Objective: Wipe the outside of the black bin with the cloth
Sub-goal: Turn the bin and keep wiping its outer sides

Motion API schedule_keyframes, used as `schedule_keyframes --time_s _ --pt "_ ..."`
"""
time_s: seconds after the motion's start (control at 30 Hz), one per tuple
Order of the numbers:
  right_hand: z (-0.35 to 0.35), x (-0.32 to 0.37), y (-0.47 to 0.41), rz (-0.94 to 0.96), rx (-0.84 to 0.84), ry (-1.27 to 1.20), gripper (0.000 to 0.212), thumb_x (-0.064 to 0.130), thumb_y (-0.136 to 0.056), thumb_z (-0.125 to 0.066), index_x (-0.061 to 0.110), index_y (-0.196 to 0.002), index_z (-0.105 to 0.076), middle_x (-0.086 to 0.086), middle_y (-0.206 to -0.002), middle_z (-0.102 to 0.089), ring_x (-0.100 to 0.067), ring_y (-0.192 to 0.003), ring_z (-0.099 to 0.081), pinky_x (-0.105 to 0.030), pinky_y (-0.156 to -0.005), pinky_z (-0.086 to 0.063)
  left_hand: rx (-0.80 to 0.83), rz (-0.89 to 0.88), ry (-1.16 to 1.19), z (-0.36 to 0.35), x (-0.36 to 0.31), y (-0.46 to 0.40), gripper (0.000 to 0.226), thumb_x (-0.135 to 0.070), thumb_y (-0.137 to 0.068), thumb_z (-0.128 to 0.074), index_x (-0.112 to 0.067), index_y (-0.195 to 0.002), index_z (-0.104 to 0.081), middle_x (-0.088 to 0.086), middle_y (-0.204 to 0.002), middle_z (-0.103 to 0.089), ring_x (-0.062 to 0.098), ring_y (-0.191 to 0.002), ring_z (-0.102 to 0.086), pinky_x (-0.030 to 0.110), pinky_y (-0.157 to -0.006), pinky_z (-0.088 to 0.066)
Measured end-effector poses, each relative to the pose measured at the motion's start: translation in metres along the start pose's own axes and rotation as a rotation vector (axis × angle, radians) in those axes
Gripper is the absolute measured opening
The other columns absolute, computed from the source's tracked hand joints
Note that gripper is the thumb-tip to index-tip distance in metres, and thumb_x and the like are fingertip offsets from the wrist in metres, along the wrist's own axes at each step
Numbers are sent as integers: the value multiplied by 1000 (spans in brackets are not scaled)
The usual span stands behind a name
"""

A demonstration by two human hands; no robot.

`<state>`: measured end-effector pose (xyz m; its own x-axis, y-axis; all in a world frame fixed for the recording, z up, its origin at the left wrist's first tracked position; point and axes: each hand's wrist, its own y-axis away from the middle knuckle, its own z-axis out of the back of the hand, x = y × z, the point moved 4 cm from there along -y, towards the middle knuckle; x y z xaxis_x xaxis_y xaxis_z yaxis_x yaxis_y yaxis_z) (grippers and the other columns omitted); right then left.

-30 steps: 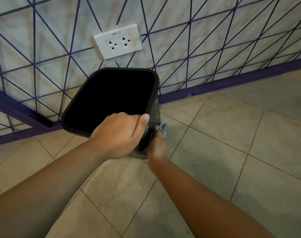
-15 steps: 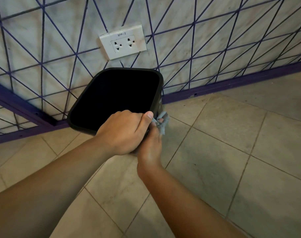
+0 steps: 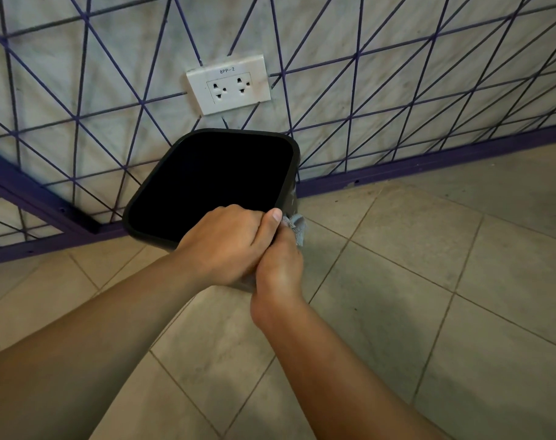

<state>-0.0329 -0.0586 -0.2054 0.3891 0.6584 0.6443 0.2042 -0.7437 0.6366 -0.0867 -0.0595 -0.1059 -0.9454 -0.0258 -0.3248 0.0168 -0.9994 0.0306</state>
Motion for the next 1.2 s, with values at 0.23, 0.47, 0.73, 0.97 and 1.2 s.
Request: schedule_keyframes --time_s 0.23,0.47,0.73,0.97,1.2 --pt "6 -4 -4 92 47 61 66 63 -92 -47 28 -147 -57 -1 -137 -69 -18 -125 -66 -44 -110 -53 -14 20 20 0 1 -2 49 -43 -104 -27 -31 -62 -49 -6 -56 -55 7 -54 -55 27 -55 -36" --pt "17 -10 -7 140 73 158 80 74 -82 -43 32 -150 -53 -2 -145 -60 -20 -139 -53 -48 -121 -41 -38 1 -3 1 0 -4 52 -42 -105 -28 -26 -58 -44 -5 -50 -47 8 -46 -48 28 -51 -30" --pt "23 -26 6 405 257 338 84 77 -86 -52 34 -156 -34 -17 -131 -53 -41 -122 -49 -72 -112 -35 -30 5 17 1 -1 -3 52 -42 -105 -27 -27 -61 -48 -3 -56 -54 9 -54 -54 33 -57 -40" --pt "28 -2 13 608 361 706 118 38 -82 -70 41 -161 19 11 -176 9 -5 -160 5 -55 -132 -3 -41 14 3 0 2 -5 54 -43 -105 -27 -25 -59 -46 -4 -52 -50 8 -51 -51 28 -55 -35" --pt "35 -21 13 612 480 676 75 42 -100 -48 37 -165 -11 -10 -176 -9 -25 -158 -21 -46 -129 -22 -43 11 9 -3 3 -5 53 -44 -105 -25 -26 -62 -51 -3 -54 -54 9 -51 -54 29 -54 -36"
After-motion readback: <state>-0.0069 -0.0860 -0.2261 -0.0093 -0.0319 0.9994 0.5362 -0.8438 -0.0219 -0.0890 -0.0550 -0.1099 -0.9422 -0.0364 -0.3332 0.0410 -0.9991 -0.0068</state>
